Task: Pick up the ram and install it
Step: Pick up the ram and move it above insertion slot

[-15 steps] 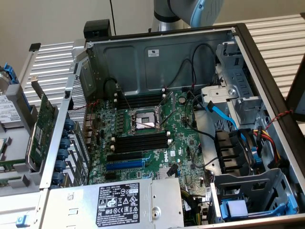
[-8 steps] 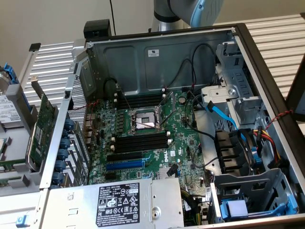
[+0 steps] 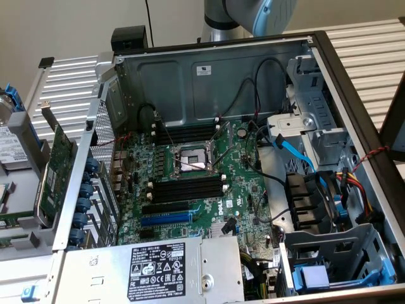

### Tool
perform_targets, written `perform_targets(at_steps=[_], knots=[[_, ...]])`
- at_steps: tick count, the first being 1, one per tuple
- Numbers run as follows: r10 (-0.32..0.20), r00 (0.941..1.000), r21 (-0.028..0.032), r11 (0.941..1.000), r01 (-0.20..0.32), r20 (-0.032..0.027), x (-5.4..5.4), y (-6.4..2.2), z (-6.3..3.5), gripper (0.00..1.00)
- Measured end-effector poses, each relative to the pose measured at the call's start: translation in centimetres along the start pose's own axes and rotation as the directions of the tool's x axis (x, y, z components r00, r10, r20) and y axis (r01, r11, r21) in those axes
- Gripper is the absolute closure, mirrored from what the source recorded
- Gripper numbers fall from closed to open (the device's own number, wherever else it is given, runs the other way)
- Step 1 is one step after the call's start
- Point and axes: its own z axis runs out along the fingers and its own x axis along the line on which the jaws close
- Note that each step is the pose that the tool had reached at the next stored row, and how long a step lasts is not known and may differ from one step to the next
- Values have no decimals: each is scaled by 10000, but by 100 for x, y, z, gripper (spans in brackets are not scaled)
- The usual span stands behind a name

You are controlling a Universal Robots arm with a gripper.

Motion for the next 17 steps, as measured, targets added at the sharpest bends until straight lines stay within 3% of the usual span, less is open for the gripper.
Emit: perform_targets(at_steps=[4, 8, 17], knots=[[-53, 10000, -2, 10000, 53, 27, 13, 86, 70, 64], [-118, 9999, -2, 9999, 118, 81, 30, 97, 143, 64], [-207, 9997, -3, 9998, 207, 110, 60, 99, 308, 64]])
